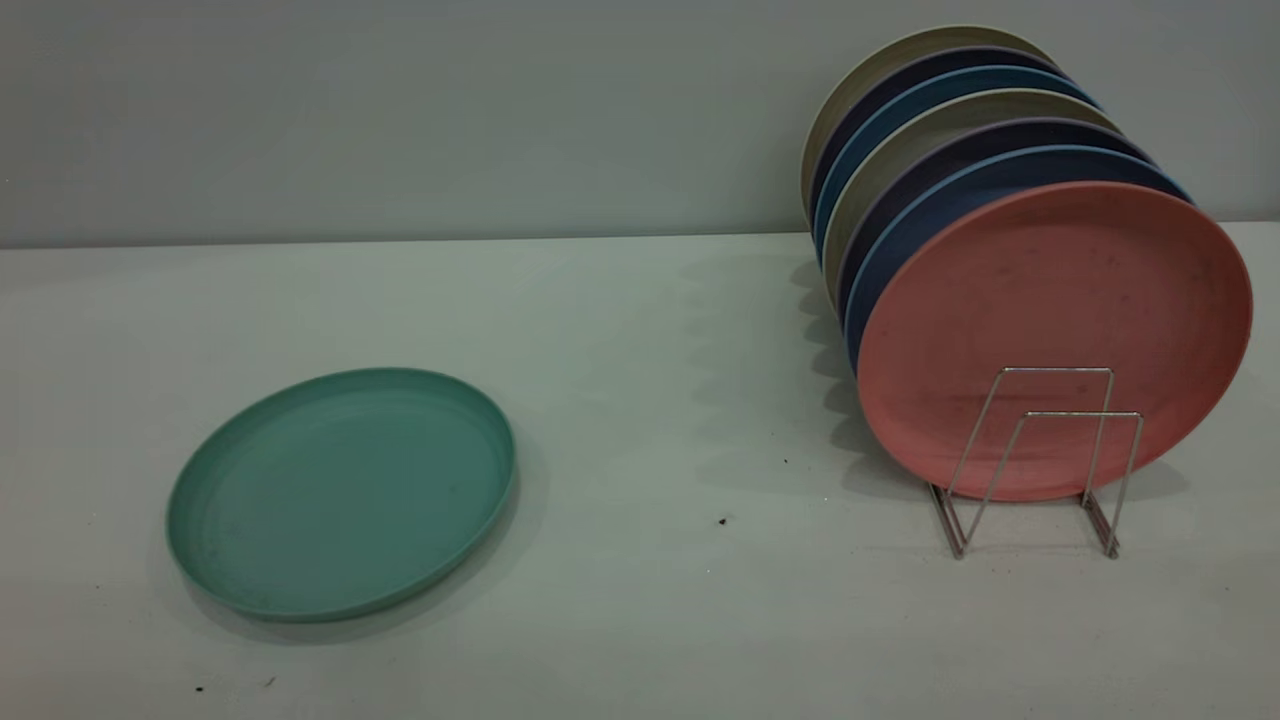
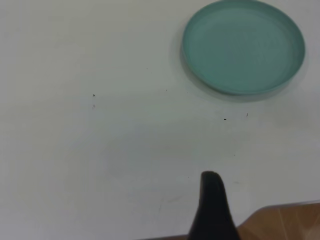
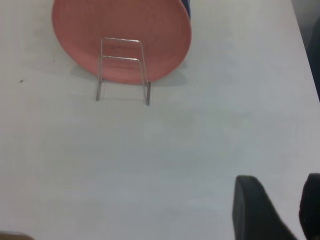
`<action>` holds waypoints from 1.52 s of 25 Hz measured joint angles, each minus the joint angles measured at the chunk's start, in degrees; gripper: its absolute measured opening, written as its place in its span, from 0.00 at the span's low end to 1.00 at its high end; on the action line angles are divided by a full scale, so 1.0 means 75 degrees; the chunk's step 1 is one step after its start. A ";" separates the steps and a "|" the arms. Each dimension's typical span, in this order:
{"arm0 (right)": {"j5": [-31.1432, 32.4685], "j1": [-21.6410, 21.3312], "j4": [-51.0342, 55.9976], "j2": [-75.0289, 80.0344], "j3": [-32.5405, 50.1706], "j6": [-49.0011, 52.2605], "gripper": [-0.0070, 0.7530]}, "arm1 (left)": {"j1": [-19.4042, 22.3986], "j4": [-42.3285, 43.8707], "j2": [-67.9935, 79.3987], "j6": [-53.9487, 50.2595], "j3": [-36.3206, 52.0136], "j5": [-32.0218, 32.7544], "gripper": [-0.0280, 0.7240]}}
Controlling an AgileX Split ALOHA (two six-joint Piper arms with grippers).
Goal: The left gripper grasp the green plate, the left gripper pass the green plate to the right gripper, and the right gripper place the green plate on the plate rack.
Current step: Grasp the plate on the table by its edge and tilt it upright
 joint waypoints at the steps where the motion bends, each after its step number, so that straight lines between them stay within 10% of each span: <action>1: 0.0000 0.0000 0.0000 0.0000 0.0000 0.0000 0.32 | 0.0000 0.0000 0.0000 0.0000 0.0000 0.0000 0.81; 38: -0.0042 0.0000 0.0214 0.0000 -0.0026 0.0000 0.32 | 0.0000 -0.0090 0.0163 -0.0141 -0.0053 -0.0066 0.81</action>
